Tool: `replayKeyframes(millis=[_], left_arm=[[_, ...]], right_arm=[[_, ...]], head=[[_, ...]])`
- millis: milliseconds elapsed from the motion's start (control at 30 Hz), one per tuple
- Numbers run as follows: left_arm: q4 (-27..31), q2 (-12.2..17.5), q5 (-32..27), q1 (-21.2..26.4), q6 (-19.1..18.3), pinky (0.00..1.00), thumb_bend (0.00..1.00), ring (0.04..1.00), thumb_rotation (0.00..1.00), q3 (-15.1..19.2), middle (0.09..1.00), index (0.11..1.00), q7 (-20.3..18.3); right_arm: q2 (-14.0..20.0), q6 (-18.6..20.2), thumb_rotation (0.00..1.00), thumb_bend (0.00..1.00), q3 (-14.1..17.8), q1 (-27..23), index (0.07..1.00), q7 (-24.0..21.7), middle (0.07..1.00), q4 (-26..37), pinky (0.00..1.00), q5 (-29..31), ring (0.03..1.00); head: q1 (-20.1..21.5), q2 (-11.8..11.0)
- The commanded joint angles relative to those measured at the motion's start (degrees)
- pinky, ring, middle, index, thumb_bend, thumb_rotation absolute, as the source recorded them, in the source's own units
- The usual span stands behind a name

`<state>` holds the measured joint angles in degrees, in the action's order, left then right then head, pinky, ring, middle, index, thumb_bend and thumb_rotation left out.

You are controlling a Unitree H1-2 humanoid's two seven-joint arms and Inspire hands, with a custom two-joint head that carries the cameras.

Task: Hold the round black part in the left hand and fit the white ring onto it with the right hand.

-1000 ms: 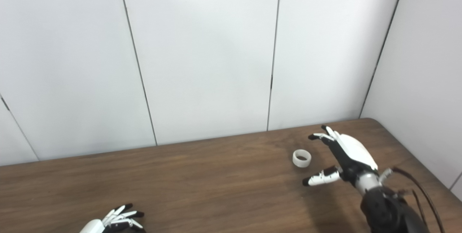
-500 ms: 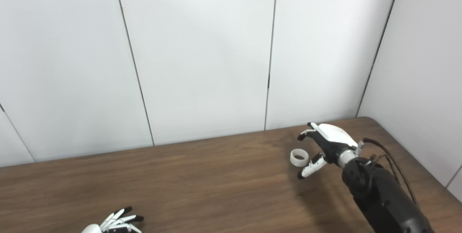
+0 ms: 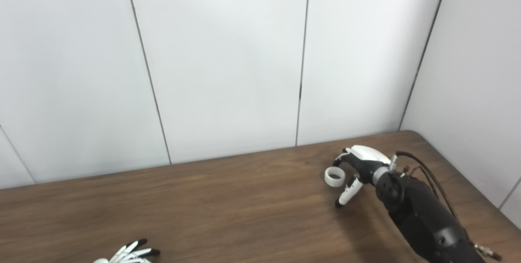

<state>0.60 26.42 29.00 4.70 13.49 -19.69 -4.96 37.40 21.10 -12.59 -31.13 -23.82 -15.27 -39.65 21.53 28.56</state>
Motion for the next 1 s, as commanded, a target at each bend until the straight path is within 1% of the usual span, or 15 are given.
replayKeyframes(millis=[0, 300, 400, 533, 667, 767, 867, 967], left_arm=[[0.2, 1.7, 1.7, -1.9, -0.5, 1.00, 0.52, 0.973, 0.04, -0.9, 0.849, 0.481, -3.7], [2.5, 1.8, 1.6, -3.1, -1.6, 1.00, 0.52, 0.972, 0.04, -0.2, 0.846, 0.481, -4.8], [3.0, 1.9, 1.6, -3.5, -1.5, 1.00, 0.52, 0.970, 0.04, 0.1, 0.847, 0.481, -5.0], [3.7, 2.0, 1.7, -3.9, -1.6, 1.00, 0.52, 0.965, 0.04, 0.5, 0.845, 0.481, -5.3], [4.4, 1.9, 1.5, -4.3, -1.8, 1.00, 0.52, 0.961, 0.04, 0.8, 0.842, 0.481, -5.6], [4.7, 1.9, 1.4, -4.5, -2.0, 1.00, 0.52, 0.963, 0.04, 1.0, 0.842, 0.481, -6.0], [4.9, 1.8, 1.4, -4.6, -1.9, 1.00, 0.52, 0.964, 0.04, 1.2, 0.842, 0.481, -6.2], [5.3, 1.8, 1.4, -4.8, -2.3, 1.00, 0.52, 0.962, 0.04, 1.3, 0.841, 0.481, -6.4]], right_arm=[[2.1, -0.2, 0.16, 0.90, -0.5, -3.3, 0.813, -0.1, 1.000, -0.2, 1.00, -0.8, 1.000], [2.3, -0.1, 0.18, 0.90, -1.6, -4.2, 0.776, -1.4, 1.000, -2.2, 1.00, -0.4, 1.000], [2.3, -0.1, 0.16, 0.90, -1.6, -3.9, 0.763, -1.2, 1.000, -2.1, 1.00, -0.1, 1.000], [2.1, -0.2, 0.15, 0.89, -1.4, -3.4, 0.763, -0.8, 1.000, -1.9, 1.00, 0.2, 1.000], [1.9, -2.2, 0.14, 0.88, -1.9, -3.3, 0.748, 0.6, 1.000, -2.9, 1.00, 0.0, 1.000], [1.9, -2.5, 0.12, 0.83, -2.4, -3.3, 0.717, 1.0, 1.000, -2.7, 1.00, -0.4, 1.000], [1.8, -3.0, 0.09, 0.82, -2.8, -3.4, 0.695, 1.9, 1.000, -3.1, 1.00, -0.6, 1.000], [1.6, -3.6, 0.06, 0.80, -2.7, -3.3, 0.613, 3.4, 0.985, -3.6, 0.99, -0.6, 1.000]], head=[[0.1, 0.1], [0.1, 0.8], [0.0, 1.0], [-0.1, 1.2], [-0.1, 1.6], [-0.1, 1.7], [-0.1, 1.7], [-0.1, 1.8]])
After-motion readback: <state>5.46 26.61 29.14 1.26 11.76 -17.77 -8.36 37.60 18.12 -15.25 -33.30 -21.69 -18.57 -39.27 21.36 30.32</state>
